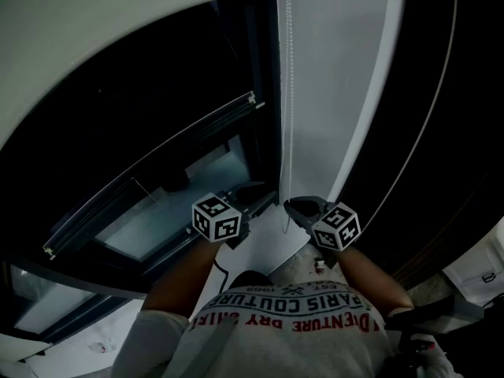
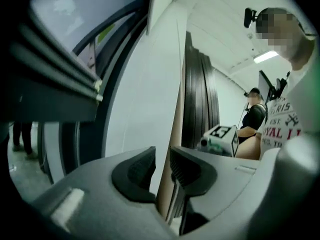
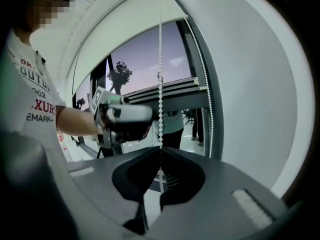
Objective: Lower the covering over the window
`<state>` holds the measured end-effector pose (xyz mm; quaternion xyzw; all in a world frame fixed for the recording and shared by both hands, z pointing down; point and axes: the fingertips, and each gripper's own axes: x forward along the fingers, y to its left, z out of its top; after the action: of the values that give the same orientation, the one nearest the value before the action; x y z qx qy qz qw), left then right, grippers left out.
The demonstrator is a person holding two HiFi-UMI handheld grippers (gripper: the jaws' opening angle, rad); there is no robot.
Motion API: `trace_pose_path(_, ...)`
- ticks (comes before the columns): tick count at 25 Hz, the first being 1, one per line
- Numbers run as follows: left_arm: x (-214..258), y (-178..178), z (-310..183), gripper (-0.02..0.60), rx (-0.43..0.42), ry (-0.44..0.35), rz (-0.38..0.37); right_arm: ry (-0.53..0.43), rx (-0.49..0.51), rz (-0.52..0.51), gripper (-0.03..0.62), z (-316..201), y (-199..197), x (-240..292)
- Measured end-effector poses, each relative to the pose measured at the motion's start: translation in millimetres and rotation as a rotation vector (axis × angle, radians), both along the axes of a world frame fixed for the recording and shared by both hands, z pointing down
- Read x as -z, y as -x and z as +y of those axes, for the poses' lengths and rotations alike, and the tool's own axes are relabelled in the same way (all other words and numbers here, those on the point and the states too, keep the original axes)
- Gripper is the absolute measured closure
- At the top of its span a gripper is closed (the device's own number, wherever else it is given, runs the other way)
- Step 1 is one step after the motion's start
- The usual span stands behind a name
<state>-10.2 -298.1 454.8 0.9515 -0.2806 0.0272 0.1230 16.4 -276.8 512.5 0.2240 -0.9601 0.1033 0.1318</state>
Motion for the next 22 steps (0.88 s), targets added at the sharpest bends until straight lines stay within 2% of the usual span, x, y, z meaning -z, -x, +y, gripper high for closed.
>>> trace_pose_path(4,98,-12,0,0.486,-0.059,-0.155,0.088,0.002,0.009,0.003,0.585,5,2,0)
trace_pose_path(8,156,-27,1,0.477,-0.111,-0.229,0.119,0.002,0.019,0.005,0.585,9,6,-2)
trace_pose_path(11,176,-34,1,0.477,-0.127,-0.251,0.113,-0.003,0.024,0.006,0.585,11,10,-3)
trace_pose_path(15,183,-39,-3,0.48,-0.098,-0.263,0.086,-0.007,0.029,0.003,0.585,12,13,-3)
trace_pose_path(16,184,-39,-4,0.496,-0.089,-0.263,0.081,-0.007,0.029,0.003,0.585,12,13,-3)
trace_pose_path(18,184,-40,-6,0.569,-0.071,-0.264,0.068,-0.008,0.028,0.003,0.585,12,13,-3)
trace_pose_path(22,184,-43,-5,0.572,-0.074,-0.269,0.042,-0.003,0.023,-0.001,0.585,13,11,-2)
